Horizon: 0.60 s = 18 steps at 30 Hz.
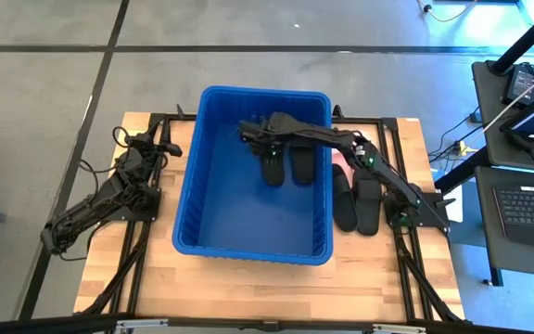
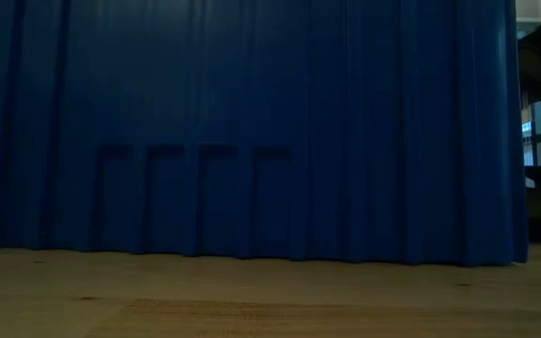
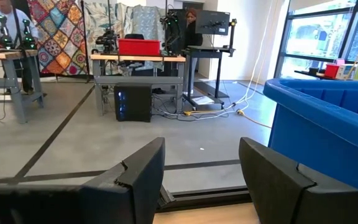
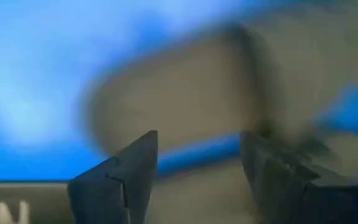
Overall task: Pick and place slides into bin
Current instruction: Put the black slipper into the blue bin
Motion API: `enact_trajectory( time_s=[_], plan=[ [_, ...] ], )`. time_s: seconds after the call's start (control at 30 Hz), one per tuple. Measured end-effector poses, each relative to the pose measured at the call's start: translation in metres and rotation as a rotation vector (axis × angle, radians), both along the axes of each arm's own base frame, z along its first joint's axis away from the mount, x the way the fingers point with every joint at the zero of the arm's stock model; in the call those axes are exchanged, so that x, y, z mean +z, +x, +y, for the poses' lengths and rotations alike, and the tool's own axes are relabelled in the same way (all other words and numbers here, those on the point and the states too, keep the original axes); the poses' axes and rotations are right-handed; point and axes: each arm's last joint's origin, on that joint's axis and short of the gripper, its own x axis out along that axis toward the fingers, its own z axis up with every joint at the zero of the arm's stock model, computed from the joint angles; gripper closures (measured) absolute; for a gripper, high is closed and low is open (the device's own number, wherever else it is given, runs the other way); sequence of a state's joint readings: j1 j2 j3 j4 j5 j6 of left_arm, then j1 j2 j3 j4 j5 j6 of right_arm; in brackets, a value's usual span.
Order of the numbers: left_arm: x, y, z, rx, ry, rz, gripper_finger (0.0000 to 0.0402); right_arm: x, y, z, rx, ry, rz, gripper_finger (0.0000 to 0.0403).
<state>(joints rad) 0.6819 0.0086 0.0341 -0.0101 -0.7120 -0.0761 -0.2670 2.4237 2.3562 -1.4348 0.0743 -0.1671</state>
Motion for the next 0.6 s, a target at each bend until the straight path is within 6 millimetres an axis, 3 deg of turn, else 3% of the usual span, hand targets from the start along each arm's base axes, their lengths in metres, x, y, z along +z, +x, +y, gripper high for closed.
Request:
enact_trajectory(
  time_s=[0.27,0.6],
  plan=[
    [0.0,0.0,0.0,0.0,0.0,0.0,0.02,0.001,0.017,0.016,0.274,0.087,-0.149,0.0176],
    [0.0,0.0,0.0,0.0,0.0,0.0,0.02,-0.01,0.023,-0.001,0.255,0.062,-0.214,0.0176]
  ],
)
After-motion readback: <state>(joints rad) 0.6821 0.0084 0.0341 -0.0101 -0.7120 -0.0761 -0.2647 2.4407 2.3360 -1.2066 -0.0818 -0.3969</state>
